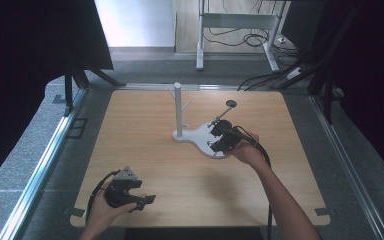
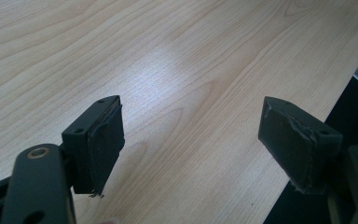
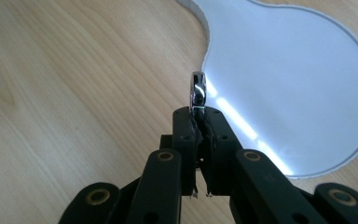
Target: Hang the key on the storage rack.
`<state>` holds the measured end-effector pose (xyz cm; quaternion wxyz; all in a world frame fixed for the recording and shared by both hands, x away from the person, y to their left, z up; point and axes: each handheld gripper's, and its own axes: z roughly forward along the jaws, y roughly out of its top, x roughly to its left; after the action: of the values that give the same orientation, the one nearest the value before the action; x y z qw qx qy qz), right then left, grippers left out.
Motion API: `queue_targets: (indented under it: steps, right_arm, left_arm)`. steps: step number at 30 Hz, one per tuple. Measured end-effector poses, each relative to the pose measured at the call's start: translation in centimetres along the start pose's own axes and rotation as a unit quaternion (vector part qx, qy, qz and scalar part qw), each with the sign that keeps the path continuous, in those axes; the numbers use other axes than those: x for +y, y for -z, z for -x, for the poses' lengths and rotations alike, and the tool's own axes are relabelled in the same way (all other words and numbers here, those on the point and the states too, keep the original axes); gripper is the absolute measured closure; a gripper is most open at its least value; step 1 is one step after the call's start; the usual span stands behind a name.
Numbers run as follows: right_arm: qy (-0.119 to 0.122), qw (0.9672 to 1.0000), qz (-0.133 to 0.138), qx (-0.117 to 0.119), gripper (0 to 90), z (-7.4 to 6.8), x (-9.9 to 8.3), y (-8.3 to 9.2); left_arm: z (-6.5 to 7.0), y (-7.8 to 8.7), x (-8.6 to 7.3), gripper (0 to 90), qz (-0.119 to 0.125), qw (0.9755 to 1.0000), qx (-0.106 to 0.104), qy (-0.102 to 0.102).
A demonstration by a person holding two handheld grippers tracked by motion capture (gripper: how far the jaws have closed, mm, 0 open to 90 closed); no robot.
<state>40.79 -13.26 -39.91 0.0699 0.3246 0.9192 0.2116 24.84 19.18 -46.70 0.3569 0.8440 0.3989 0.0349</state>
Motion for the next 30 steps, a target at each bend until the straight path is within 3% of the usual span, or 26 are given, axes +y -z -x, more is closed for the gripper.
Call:
queue_targets:
  steps: [11,30]
  right_arm:
    - [-0.015,0.9999,-0.002,0.007,84.6,0.9,1.1,-0.8]
    - [-0.039,0.9992,-0.008,-0.003,84.6,2.7,3.4,-1.5]
  left_arm:
    - [0.0,0.2,0.0,22.9,0.002,1.0,0.0,-0.001]
    - [0.0,0.4,0.0,22.8,0.005,1.0,-0.002,-0.001]
